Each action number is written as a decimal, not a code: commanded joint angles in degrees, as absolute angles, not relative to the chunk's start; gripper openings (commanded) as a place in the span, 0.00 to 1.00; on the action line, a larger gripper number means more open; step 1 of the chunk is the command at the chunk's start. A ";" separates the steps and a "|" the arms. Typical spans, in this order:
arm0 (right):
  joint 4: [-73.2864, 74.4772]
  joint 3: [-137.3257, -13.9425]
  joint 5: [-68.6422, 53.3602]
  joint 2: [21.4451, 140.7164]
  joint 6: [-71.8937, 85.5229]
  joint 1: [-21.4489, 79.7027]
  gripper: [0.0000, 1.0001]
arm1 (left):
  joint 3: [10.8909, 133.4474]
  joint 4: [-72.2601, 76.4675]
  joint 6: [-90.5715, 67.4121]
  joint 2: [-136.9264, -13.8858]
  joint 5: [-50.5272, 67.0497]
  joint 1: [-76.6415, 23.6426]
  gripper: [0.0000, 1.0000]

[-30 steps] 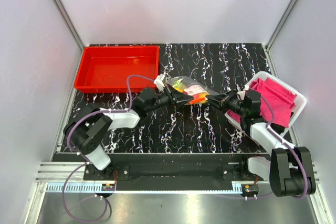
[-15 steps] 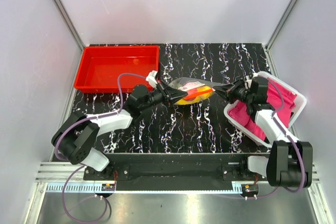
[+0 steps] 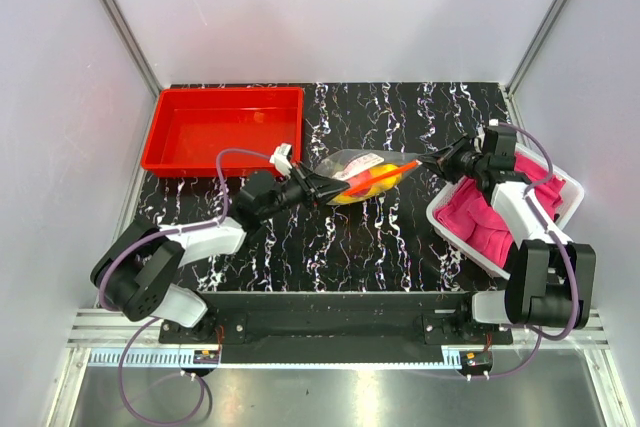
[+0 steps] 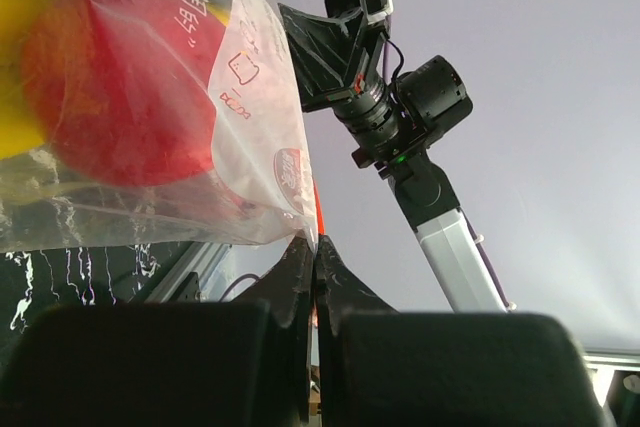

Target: Open the zip-top bag and remove the fake food

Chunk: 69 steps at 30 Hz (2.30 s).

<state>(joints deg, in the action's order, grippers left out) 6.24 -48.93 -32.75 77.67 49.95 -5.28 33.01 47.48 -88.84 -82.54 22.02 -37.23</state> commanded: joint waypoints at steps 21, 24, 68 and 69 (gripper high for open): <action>20.62 -60.02 -33.05 78.76 35.53 -8.70 0.52 | 34.36 58.01 -94.57 -82.44 19.60 -37.79 0.00; 29.32 -63.09 -28.49 75.42 29.74 -8.70 0.67 | 35.76 56.35 -94.83 -83.14 18.99 -38.05 0.00; 34.90 -55.28 -7.56 68.12 15.29 26.10 0.63 | 43.77 44.82 -91.93 -83.58 19.34 -37.71 0.00; 34.72 -55.11 -7.38 68.03 15.29 26.28 0.63 | 43.68 44.74 -91.93 -83.58 19.34 -37.71 0.00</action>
<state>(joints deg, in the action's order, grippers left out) 35.86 -55.35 -10.44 68.73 15.62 25.39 40.86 42.54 -92.84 -85.60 19.70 -37.80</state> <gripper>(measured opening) 0.620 0.005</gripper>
